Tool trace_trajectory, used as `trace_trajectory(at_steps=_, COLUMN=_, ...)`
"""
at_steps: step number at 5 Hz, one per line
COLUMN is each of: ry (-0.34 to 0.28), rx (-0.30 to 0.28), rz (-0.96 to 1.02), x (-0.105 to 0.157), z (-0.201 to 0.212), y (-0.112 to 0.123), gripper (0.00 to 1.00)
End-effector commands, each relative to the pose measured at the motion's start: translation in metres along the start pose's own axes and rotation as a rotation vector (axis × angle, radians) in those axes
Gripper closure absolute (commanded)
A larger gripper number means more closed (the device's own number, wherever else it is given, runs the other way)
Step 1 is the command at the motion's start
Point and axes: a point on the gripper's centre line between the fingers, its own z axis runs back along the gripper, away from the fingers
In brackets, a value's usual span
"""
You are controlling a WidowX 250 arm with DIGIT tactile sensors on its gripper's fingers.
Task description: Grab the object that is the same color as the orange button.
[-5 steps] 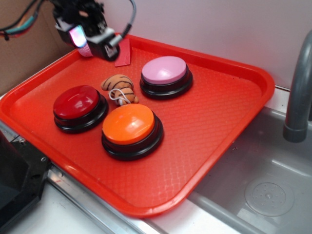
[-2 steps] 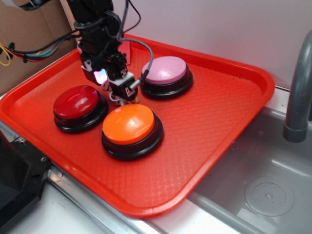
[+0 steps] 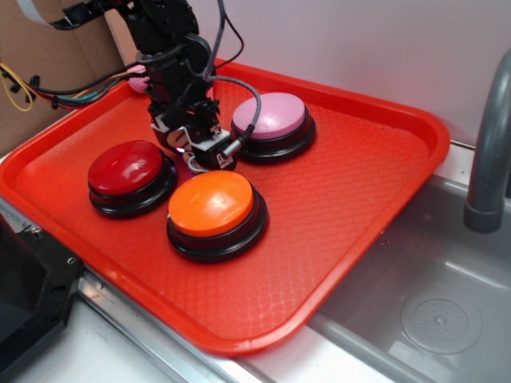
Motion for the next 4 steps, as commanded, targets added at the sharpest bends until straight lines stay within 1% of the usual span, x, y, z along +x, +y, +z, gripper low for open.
trace_trajectory(at_steps=1, ry=-0.035, rx=-0.013, rz=0.018, x=0.015, z=0.012, y=0.014, gripper=1.00)
trace_trajectory(at_steps=2, ry=-0.029, rx=0.003, rz=0.021, x=0.019, z=0.041, y=0.024, gripper=1.00)
trace_trajectory(at_steps=3, ry=-0.030, rx=0.033, rz=0.057, x=0.026, z=0.084, y=0.046, gripper=1.00)
trace_trajectory(at_steps=4, ry=-0.063, rx=0.066, rz=0.113, x=0.035, z=0.116, y=0.065, gripper=1.00)
